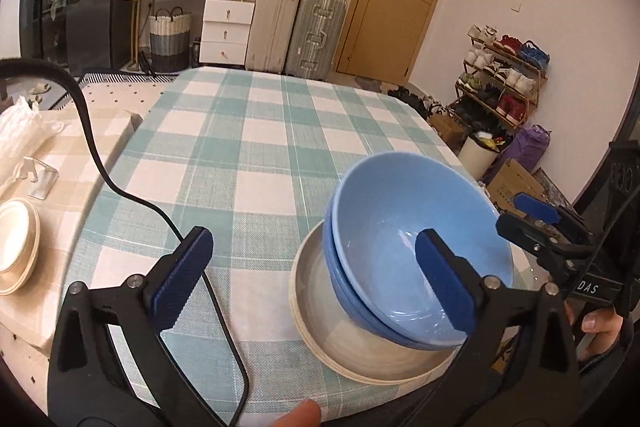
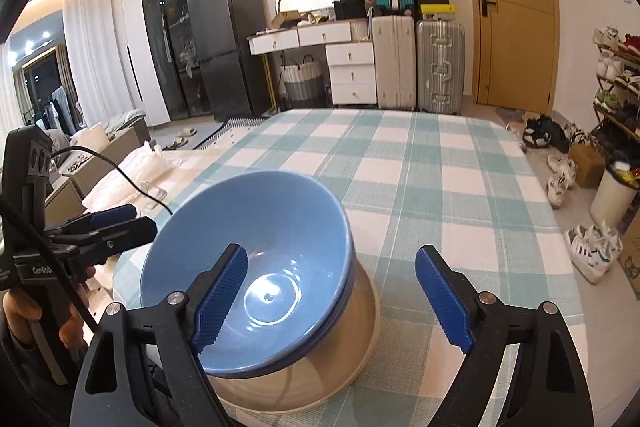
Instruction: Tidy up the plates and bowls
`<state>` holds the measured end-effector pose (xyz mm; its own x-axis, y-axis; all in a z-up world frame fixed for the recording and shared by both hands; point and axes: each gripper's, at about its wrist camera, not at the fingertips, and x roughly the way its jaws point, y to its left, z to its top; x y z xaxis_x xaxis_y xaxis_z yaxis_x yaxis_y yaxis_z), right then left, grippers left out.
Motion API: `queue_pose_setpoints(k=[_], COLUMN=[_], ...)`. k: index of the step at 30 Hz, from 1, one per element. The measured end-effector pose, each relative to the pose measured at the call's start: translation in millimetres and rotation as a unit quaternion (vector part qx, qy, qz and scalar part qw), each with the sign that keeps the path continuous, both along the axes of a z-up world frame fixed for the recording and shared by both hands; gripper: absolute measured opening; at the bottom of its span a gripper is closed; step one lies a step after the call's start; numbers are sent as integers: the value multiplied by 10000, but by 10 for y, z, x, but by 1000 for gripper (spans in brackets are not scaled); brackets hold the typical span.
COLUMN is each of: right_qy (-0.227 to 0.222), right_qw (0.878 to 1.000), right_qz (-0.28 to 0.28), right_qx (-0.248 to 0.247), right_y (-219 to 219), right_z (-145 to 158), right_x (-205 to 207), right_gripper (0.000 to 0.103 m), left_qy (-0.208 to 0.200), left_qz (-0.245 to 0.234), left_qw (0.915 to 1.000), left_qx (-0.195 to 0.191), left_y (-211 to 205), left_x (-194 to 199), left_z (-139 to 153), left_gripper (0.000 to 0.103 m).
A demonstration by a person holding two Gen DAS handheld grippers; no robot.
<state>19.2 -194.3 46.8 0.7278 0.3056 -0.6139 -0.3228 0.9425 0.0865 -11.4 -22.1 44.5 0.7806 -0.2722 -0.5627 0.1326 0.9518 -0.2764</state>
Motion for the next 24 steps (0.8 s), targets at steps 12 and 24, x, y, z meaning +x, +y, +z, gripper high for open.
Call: queue_pose_setpoints(k=[12, 24], right_qy=[-412, -723], right_qw=[9978, 9940], right_qz=[-515, -810], right_qx=[74, -90], right_y=[-294, -411], right_z=[46, 71], right_x=[-206, -389], right_gripper=[99, 100], left_qy=[-491, -775], left_qz=[546, 1040], left_qw=[9958, 9885], left_qx=[542, 783], left_y=[162, 314], left_x=[-280, -481], left_z=[155, 46], left_gripper=[101, 101])
